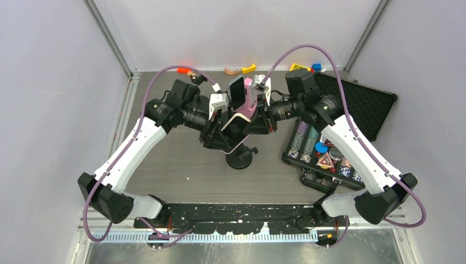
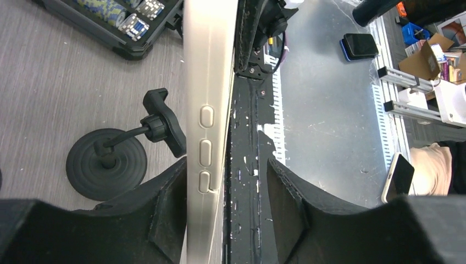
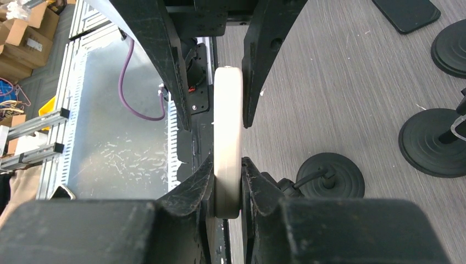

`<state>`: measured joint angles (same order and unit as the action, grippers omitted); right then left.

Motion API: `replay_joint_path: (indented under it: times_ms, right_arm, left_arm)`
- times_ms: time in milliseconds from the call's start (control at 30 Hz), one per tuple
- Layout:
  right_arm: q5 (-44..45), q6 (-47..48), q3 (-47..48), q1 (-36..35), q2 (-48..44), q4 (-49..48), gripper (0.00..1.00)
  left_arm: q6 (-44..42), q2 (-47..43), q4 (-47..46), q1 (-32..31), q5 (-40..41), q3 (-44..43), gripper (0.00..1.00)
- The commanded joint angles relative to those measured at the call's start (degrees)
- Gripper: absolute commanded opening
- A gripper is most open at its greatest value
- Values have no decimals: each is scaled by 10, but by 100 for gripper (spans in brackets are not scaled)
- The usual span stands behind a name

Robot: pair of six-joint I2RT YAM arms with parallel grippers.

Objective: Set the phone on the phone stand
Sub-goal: Pick up the phone at the center of the board.

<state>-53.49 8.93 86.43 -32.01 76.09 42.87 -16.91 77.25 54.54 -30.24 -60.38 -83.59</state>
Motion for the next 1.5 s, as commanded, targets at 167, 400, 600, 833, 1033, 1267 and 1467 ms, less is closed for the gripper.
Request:
replay_joint_path:
  times_ms: [167,400,600,833,1033,1267,1467]
  right_arm:
    - [-49,-41,-3,17,-32,-86,0]
    - [-50,-46,-4,22,-31,-90,0]
    - [-31,-71,-12,24,-32,-116,7]
    - [16,-193,-48,39,-29,-222,69]
    - [16,-304,-101,69,-30,-346,85]
    - [-13,-371,-139,80,-37,-444,82]
    - [-51,-431,-167,80,-33,-537,70]
  left_arm:
    - [6,-27,-44,0,-40,31,41]
    - [6,-29,-45,-1,-42,36,23]
    - [31,-39,-79,-1,-33,50,0]
    - [161,-91,-303,-1,17,139,0]
    - [257,-109,-465,-1,42,193,0]
    - [362,-99,-608,-1,55,231,0]
    - [437,-86,-720,0,42,266,0]
